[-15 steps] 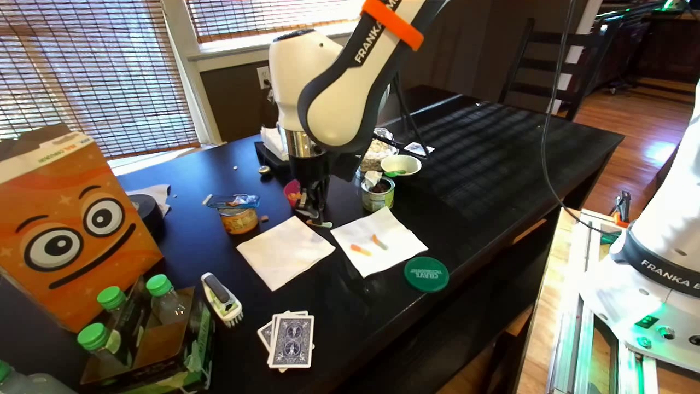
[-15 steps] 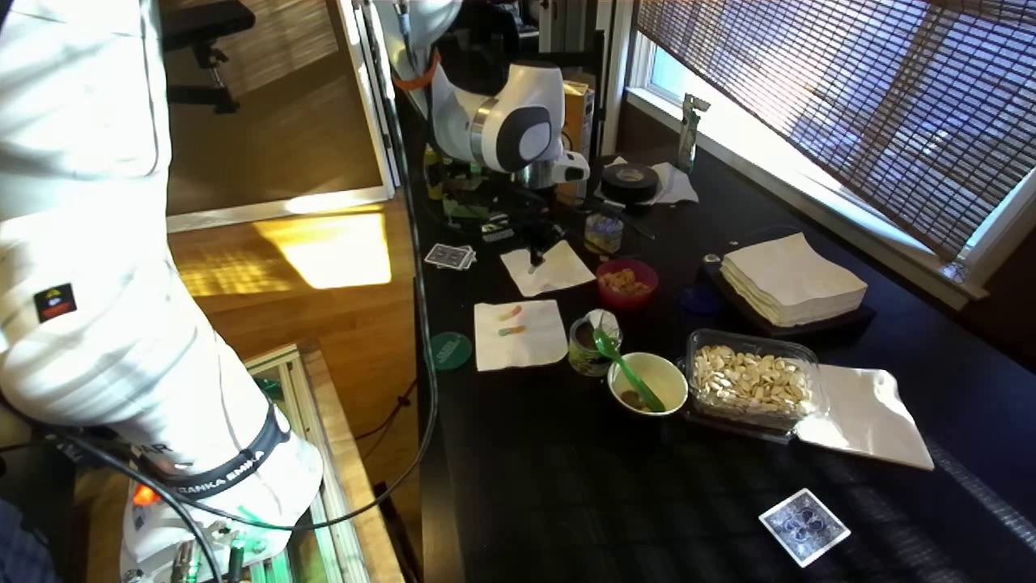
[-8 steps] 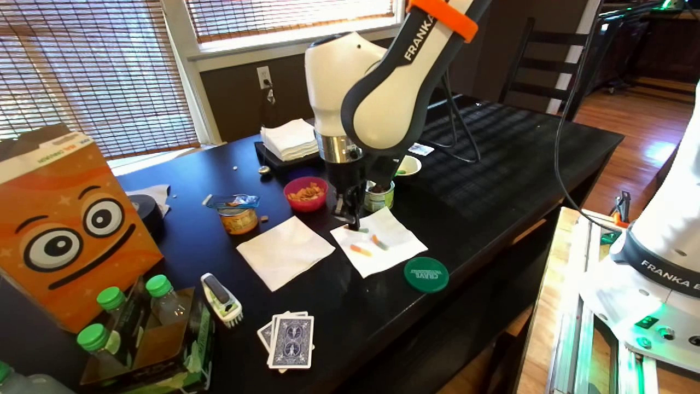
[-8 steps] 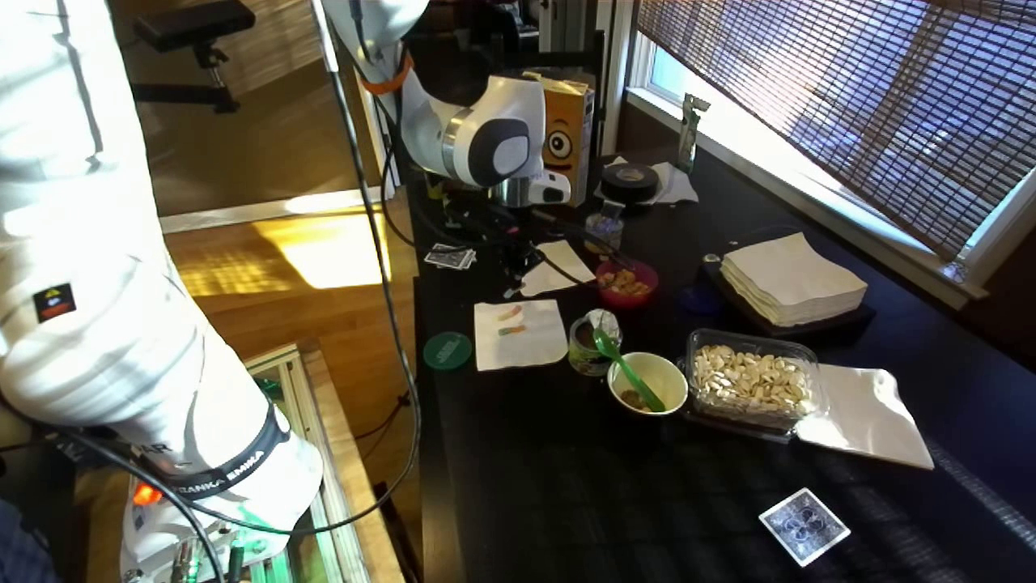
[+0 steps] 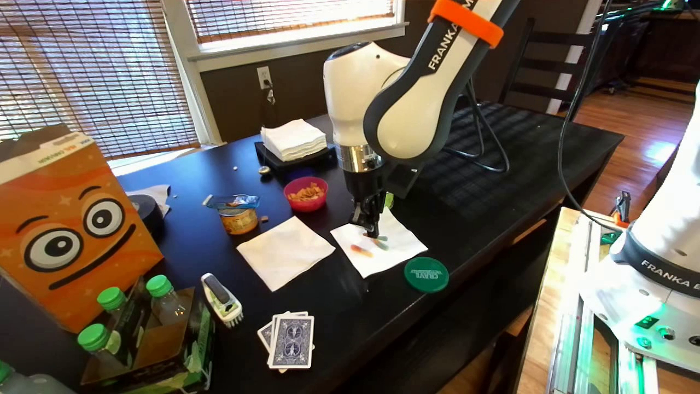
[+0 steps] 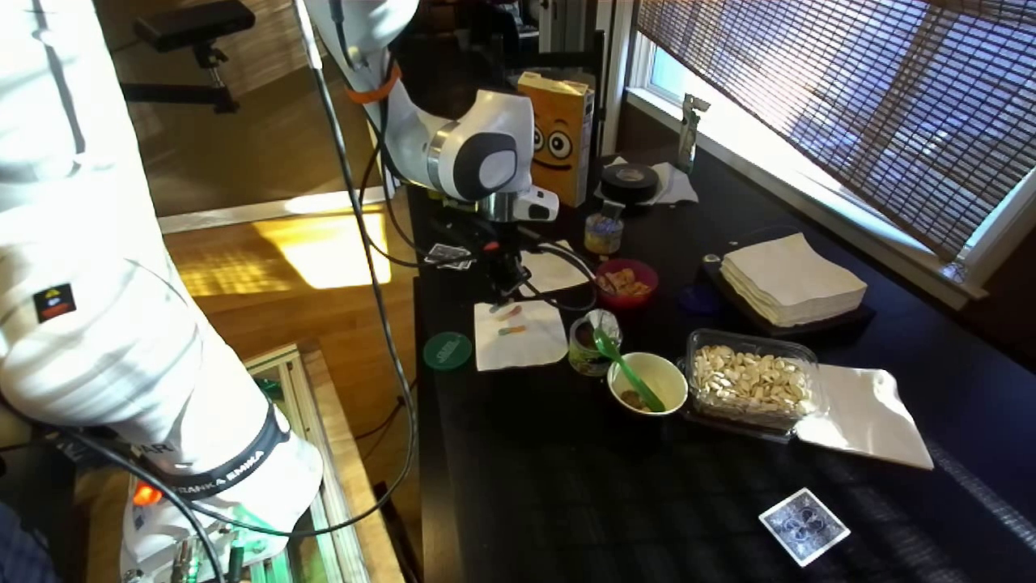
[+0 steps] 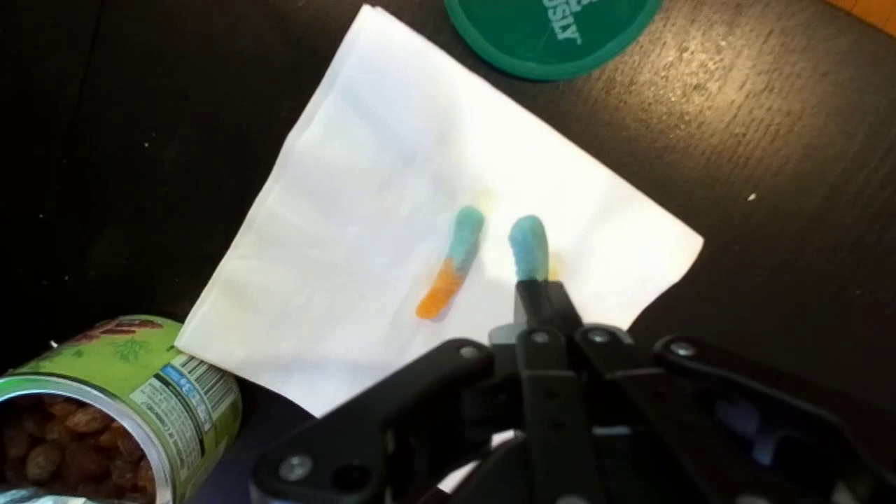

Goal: Move the jelly worms to the serviette on the right

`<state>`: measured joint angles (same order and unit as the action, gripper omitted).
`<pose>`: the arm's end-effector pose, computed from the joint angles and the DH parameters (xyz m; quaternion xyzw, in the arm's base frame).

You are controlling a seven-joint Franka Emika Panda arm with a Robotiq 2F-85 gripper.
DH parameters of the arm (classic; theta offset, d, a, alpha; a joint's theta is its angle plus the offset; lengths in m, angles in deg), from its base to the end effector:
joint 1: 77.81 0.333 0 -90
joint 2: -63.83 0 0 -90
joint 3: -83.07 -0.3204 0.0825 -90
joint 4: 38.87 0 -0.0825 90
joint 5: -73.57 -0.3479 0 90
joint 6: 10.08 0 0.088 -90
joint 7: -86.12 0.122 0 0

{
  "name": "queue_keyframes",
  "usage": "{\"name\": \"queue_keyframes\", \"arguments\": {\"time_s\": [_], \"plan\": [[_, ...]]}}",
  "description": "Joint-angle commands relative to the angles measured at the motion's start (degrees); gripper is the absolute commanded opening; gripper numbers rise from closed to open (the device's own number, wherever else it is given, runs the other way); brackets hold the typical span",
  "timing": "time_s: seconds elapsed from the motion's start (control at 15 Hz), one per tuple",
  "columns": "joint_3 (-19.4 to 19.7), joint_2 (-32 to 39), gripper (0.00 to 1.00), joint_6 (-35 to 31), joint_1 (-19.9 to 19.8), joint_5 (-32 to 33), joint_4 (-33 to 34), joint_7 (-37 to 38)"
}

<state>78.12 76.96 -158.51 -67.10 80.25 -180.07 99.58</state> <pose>0.4357 0.1248 0.2184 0.9961 0.0696 -0.0443 0.0302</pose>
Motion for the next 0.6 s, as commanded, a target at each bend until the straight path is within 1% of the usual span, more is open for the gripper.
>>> {"name": "queue_keyframes", "arguments": {"time_s": [0.0, 0.07, 0.27, 0.53], "plan": [[0.30, -0.97, 0.27, -1.14, 0.37, 0.13, -1.49, 2.30], [0.42, -1.01, 0.32, -1.06, 0.48, 0.47, -1.45, 2.77], [0.62, -1.30, 0.55, -0.92, 0.67, 0.98, -1.48, 3.90], [0.79, -2.20, 0.81, -0.59, 0.94, 1.62, -1.69, 5.52]]}}
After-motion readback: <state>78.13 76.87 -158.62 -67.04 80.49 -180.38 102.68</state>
